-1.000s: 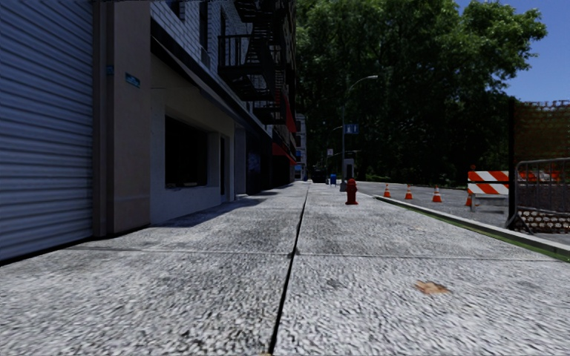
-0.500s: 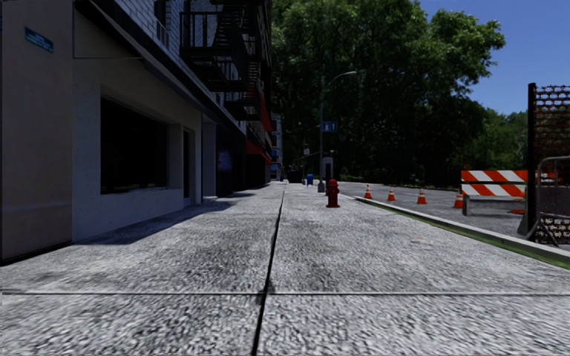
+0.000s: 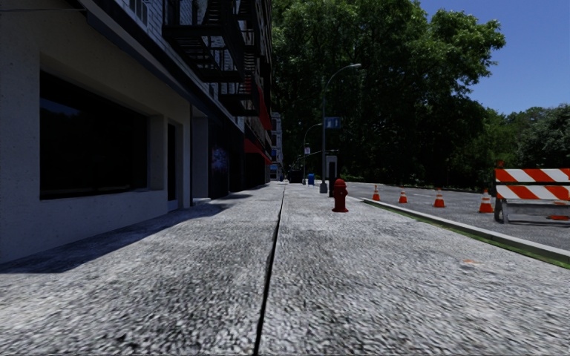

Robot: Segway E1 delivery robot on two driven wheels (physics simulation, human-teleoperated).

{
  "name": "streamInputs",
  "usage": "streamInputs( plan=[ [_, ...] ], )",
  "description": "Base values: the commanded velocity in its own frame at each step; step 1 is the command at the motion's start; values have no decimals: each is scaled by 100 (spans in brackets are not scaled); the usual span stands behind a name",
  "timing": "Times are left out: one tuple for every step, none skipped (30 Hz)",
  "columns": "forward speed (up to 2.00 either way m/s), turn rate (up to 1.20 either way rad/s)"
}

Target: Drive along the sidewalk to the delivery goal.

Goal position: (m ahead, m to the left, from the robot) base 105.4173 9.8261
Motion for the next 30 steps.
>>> streamInputs(
  plan=[
    [200,0],
    [200,0],
    [200,0],
    [200,0],
    [200,0],
    [200,0],
    [200,0],
    [200,0],
    [200,0],
    [200,0],
    [200,0],
    [200,0],
    [200,0],
    [200,0],
    [200,0],
    [200,0],
    [200,0],
    [200,0],
    [200,0],
    [200,0],
    [200,0],
    [200,0],
    [200,0],
    [200,0],
    [200,0],
    [200,0],
    [200,0],
    [200,0],
    [200,0],
    [200,0]
  ],
)
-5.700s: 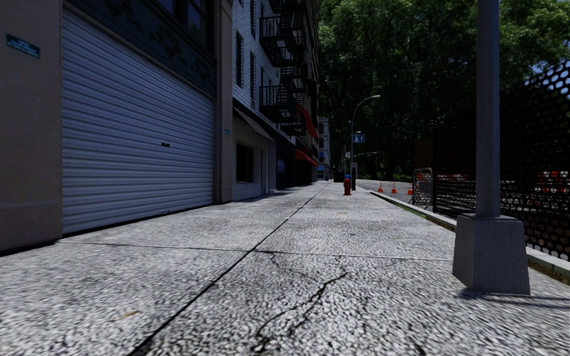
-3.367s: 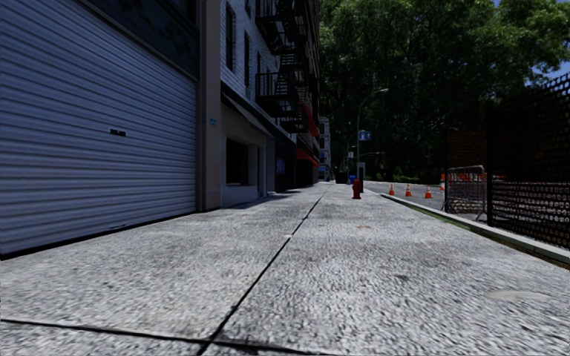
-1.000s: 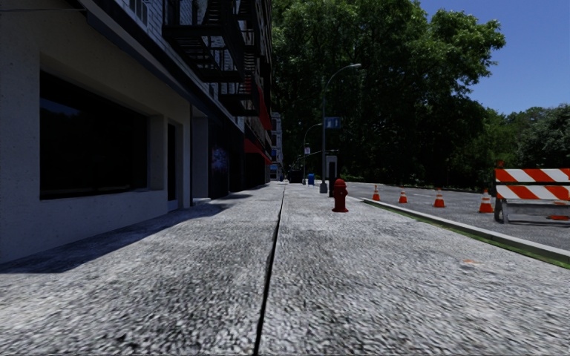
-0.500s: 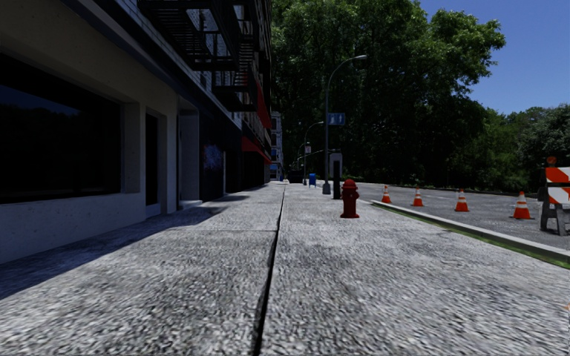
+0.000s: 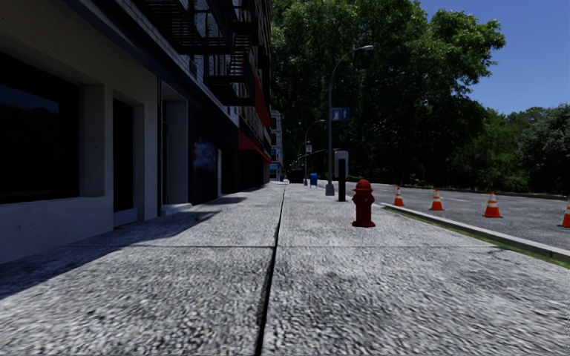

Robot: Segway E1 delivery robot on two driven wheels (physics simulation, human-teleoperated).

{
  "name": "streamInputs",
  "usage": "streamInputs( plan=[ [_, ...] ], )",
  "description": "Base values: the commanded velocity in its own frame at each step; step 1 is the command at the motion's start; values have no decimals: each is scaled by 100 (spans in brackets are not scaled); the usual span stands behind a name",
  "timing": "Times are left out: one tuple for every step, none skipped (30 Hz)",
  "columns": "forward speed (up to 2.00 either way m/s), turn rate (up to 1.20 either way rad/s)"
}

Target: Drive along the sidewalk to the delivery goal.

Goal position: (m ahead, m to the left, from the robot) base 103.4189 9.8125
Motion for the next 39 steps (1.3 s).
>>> streamInputs(
  plan=[
    [200,0],
    [200,0],
    [200,0],
    [200,0],
    [200,0],
    [200,0],
    [200,0],
    [200,0],
    [200,0],
    [200,0],
    [200,0],
    [200,0],
    [200,0],
    [200,0],
    [200,0],
    [200,0],
    [200,0],
    [200,0],
    [200,0],
    [200,0],
    [200,0],
    [200,0],
    [200,0],
    [200,0],
    [200,0],
    [200,0],
    [200,0],
    [200,0],
    [200,0],
    [200,0],
    [200,0],
    [200,0],
    [200,0],
    [200,0],
    [200,0],
    [200,0],
    [200,0],
    [200,0],
    [200,0]
  ],
)
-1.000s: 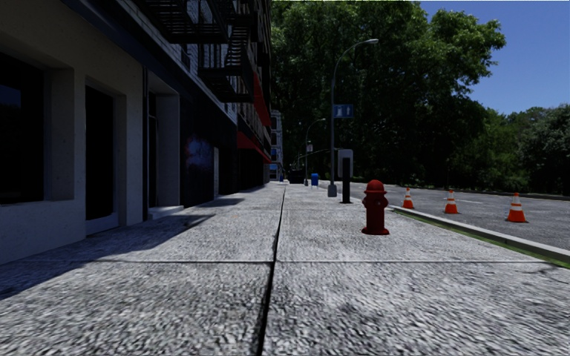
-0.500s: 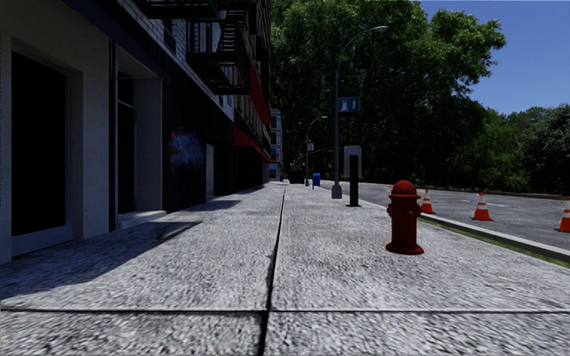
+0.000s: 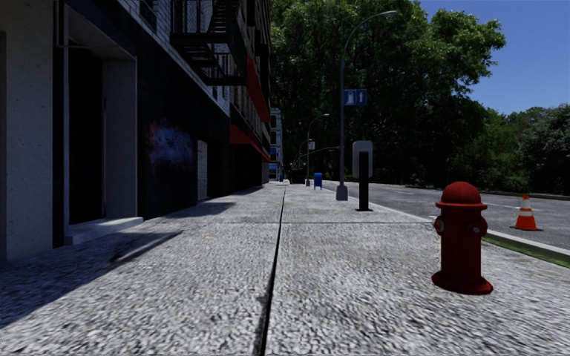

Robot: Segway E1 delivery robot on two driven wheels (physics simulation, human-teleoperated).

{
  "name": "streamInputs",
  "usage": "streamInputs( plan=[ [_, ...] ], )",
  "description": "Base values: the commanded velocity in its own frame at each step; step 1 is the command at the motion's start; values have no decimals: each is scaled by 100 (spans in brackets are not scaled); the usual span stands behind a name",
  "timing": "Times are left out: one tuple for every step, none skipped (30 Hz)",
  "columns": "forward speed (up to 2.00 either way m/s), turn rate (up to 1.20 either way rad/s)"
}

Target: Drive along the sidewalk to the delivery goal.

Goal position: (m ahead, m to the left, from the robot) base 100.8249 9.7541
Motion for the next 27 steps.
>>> streamInputs(
  plan=[
    [200,0],
    [200,0],
    [200,0],
    [200,0],
    [200,0],
    [200,0],
    [200,0],
    [200,0],
    [200,0],
    [200,0],
    [200,0],
    [200,0],
    [200,0],
    [200,0],
    [200,0],
    [200,0],
    [200,0],
    [200,0],
    [200,0],
    [200,0],
    [200,0],
    [200,0],
    [200,0],
    [200,0],
    [200,0],
    [200,0],
    [200,0]
  ],
)
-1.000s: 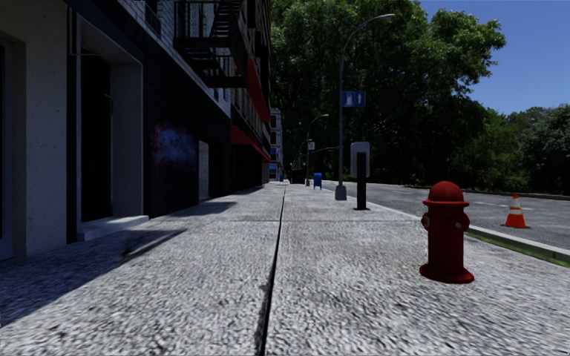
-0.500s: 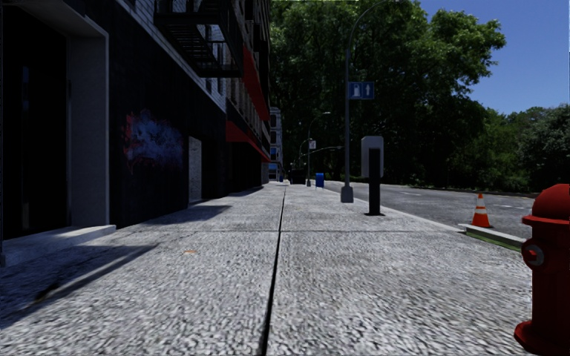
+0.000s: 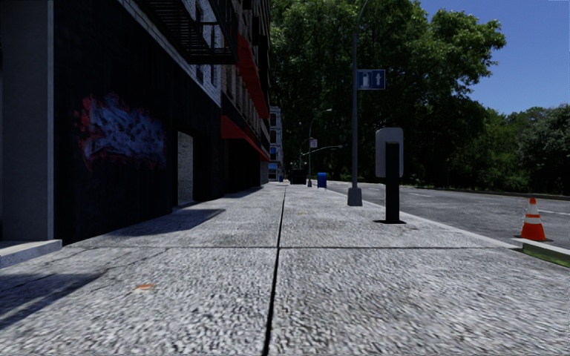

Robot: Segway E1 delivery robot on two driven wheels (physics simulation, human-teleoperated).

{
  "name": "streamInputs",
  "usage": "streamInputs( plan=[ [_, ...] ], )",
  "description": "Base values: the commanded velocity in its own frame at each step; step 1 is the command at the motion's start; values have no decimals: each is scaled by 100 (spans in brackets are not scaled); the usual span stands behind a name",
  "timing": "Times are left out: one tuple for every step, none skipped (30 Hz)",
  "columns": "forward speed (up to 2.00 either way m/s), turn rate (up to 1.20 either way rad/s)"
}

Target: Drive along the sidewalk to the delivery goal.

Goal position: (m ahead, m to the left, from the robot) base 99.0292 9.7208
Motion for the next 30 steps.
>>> streamInputs(
  plan=[
    [200,0],
    [200,0],
    [200,0],
    [200,0],
    [200,0],
    [200,0],
    [200,0],
    [200,0],
    [200,0],
    [200,0],
    [200,0],
    [200,0],
    [200,0],
    [200,0],
    [200,0],
    [200,0],
    [200,0],
    [200,0],
    [200,0],
    [200,0],
    [200,0],
    [200,0],
    [200,0],
    [200,0],
    [200,0],
    [200,0],
    [200,0],
    [200,0],
    [200,0],
    [200,0]
  ],
)
